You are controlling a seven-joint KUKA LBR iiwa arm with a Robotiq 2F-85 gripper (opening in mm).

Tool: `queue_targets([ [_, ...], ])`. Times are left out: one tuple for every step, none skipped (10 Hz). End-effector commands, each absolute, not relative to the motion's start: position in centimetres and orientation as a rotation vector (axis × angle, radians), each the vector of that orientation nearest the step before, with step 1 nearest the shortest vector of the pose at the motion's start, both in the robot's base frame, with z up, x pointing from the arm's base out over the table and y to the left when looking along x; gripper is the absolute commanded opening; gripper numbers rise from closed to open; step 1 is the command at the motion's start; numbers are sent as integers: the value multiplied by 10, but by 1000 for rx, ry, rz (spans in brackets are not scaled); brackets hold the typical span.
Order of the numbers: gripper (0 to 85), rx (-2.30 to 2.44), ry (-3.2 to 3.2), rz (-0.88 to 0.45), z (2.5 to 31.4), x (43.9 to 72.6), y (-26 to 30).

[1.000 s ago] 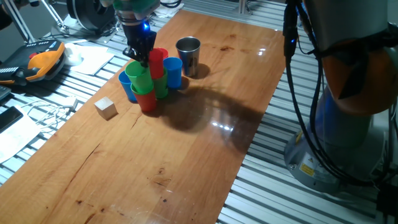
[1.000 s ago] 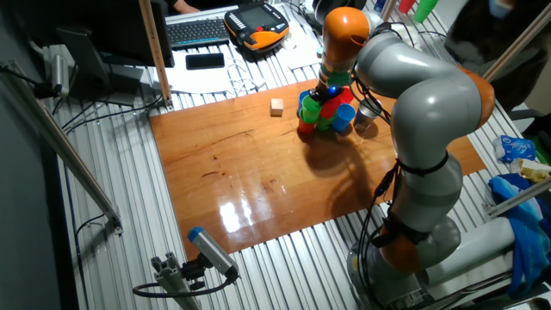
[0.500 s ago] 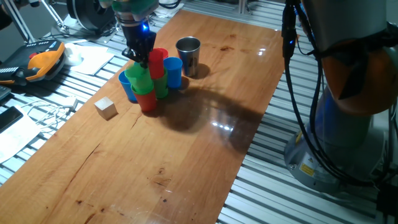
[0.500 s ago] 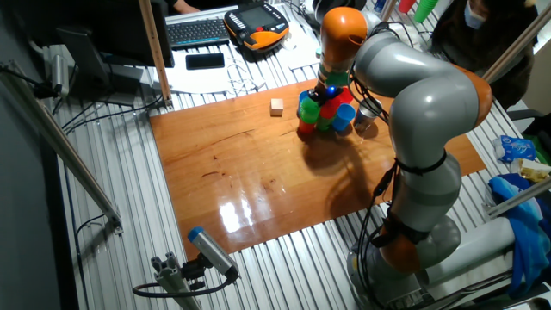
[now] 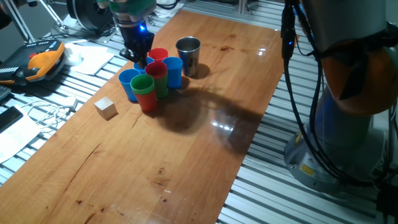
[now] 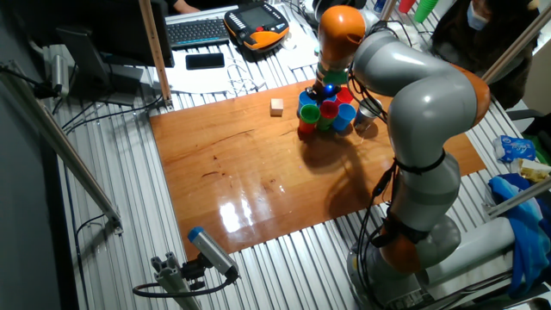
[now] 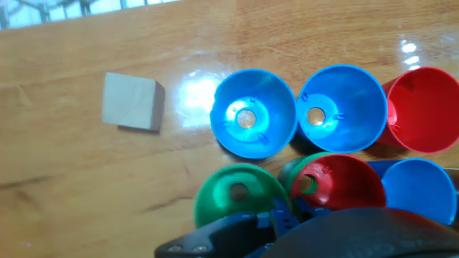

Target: Stack the cups

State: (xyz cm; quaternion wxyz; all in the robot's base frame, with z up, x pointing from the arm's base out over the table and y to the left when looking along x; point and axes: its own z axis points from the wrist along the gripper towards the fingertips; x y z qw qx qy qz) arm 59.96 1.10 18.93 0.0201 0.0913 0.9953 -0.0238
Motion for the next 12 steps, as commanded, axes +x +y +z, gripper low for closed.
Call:
queue_targets([
  [340, 285, 3085, -96, 197, 606, 11],
  [340, 280, 3084, -113, 200, 613, 9],
  [340, 272, 3082, -117, 196, 619, 6],
  [340, 265, 3070, -111, 188, 625, 2],
  [340, 260, 3065, -122, 181, 629, -1],
  [340, 264, 3058, -111, 175, 633, -4],
  [340, 264, 3058, -109, 171, 638, -7],
  [340, 259, 3058, -101, 165, 645, -11],
  [340, 257, 3056, -94, 158, 650, -13],
  [340, 258, 3050, -88, 151, 654, -15],
  [340, 266, 3049, -78, 145, 656, -16],
  [340, 261, 3052, -81, 140, 658, -17],
])
